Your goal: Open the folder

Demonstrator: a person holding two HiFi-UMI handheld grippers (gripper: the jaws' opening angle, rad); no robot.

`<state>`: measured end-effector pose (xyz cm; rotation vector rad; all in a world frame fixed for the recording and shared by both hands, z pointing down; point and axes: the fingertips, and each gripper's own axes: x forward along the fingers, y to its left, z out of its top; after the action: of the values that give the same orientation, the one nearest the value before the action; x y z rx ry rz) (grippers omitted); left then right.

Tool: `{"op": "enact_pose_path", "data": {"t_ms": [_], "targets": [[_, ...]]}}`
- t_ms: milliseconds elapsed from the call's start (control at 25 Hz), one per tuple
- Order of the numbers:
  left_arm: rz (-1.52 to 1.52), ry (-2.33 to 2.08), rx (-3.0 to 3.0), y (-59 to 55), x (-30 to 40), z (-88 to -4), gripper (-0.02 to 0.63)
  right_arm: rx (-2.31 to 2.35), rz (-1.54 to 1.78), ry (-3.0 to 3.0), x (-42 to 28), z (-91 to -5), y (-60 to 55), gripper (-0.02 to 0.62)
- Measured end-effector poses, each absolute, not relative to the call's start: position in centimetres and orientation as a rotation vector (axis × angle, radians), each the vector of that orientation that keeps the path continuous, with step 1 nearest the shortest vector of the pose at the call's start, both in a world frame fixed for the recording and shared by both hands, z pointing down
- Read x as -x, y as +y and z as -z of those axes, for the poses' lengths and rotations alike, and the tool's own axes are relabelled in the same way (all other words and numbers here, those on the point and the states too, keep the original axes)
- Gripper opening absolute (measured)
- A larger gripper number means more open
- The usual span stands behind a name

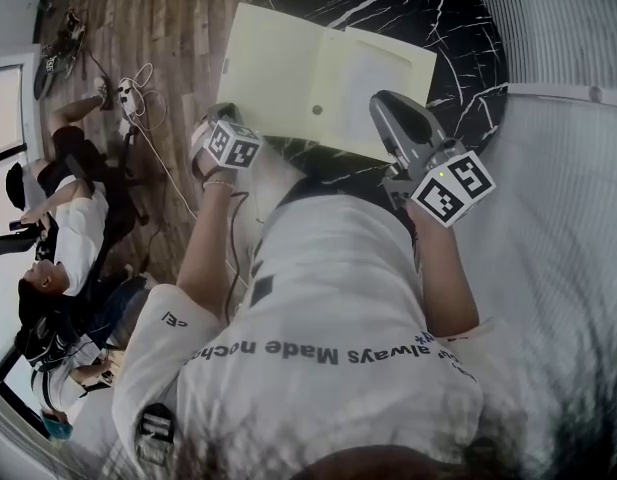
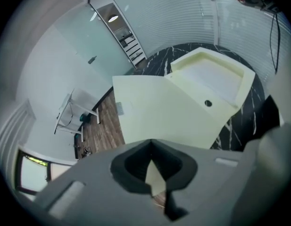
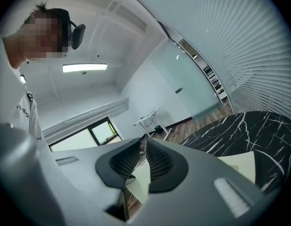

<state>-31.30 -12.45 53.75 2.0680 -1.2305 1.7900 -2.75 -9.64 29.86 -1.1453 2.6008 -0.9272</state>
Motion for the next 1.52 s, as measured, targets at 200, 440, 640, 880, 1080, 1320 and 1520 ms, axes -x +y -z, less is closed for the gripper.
{"op": "enact_pose_path", "data": {"t_ms": [200,440,640,880,1080,1320,1520], "targets": [[-1.869,-1.200,-1.999,-12.9,32.9,-56.9,0.003,1.159,0.898,2.605,2.2,-28.8,-9.7,0.038],[-1.928,-1.144,-1.928,-13.1,34.1,-60.4,0.003,1.179,0.872,2.610,1.5,-27.8,-9.8,0.037],[-1.973,-1.077,-1.859,-12.6,35.0,-64.2,0.003,1.196,0.866,2.613,1.1,-27.4,-9.7,0.035],[-1.948,-1.039,-1.823,-12.3,35.1,-66.4,0.002,1.231,0.877,2.611,0.7,-27.3,-9.2,0.034],[-1.927,-1.024,-1.801,-11.7,35.5,-67.5,0.002,1.258,0.896,2.602,0.6,-27.6,-8.8,0.031],[-1.910,-1.039,-1.788,-11.8,35.5,-67.1,0.002,1.285,0.887,2.606,0.3,-27.3,-8.4,0.029],[-1.846,-1.111,-1.793,-11.7,35.6,-65.1,0.003,1.331,0.860,2.610,-0.5,-27.2,-7.6,0.025]]}}
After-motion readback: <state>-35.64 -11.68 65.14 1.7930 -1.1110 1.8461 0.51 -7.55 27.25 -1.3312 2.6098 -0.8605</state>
